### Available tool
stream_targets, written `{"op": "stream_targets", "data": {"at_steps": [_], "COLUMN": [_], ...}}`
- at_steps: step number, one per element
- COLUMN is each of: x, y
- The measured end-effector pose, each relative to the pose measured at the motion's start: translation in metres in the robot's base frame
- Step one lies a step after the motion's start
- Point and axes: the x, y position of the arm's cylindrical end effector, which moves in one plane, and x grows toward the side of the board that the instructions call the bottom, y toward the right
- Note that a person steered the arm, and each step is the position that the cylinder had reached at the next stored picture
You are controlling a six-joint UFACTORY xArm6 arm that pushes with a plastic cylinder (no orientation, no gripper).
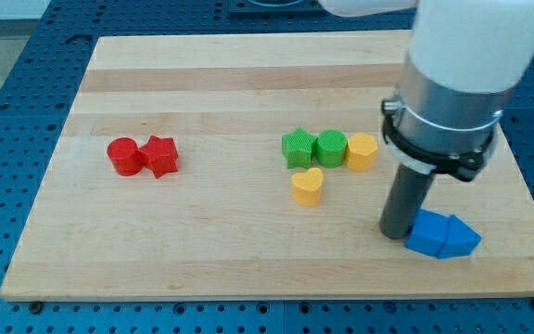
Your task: Separate the yellow hexagon from the green circle
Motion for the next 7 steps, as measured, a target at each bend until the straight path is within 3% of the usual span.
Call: {"op": "stream_targets", "data": {"at_steps": [4, 7], "x": [0.0, -0.071], "y": [0.002, -0.004]}}
